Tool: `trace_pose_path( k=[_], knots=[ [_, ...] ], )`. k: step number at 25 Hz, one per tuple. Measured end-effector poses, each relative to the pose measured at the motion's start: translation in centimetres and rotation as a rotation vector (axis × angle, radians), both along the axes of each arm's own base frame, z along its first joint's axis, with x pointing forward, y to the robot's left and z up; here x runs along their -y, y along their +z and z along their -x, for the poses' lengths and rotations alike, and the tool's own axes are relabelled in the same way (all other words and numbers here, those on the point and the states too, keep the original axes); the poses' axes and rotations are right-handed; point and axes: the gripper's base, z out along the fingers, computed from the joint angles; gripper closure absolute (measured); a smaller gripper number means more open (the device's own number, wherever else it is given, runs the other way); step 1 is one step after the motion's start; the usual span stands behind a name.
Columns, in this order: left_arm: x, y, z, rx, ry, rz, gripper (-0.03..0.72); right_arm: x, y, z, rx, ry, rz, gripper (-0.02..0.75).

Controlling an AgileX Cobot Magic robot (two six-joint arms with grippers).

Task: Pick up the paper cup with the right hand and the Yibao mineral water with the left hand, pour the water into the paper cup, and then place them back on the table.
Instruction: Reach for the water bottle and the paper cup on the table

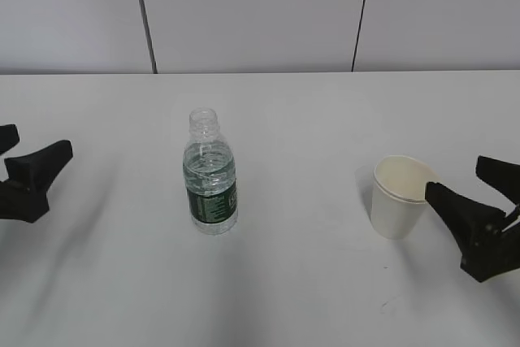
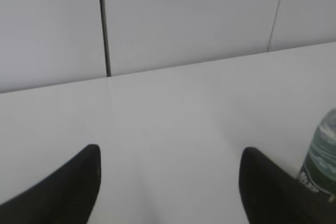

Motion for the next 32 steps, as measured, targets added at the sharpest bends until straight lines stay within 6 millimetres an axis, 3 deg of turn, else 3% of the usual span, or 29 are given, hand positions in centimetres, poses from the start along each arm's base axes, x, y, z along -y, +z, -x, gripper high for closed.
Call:
trace_pose_path(
  k=[6,9,12,17,32],
  knots=[
    [0.5,-3.1,-0.4,-0.130,-0.059,-0.003,0.183,0.7,-1.9,2.0,-0.076,-0.079,0.029,0.126],
    [0.6,-4.3,-0.4,-0.181,-0.074,-0.005,0.132,0.8,-2.9,2.2,-0.134,-0.084,0.032,0.095],
    [0.6,-4.8,-0.4,-0.205,-0.074,-0.004,0.078,0.8,-4.0,2.2,-0.197,-0.082,0.036,0.077],
    [1.0,-4.8,-0.3,-0.198,-0.132,-0.025,0.064,0.8,-5.8,2.3,-0.306,-0.080,0.041,0.076],
    [1.5,-4.6,-1.2,-0.163,-0.205,-0.044,0.067,0.5,-8.0,-1.5,-0.328,-0.042,0.043,0.076]
  ],
)
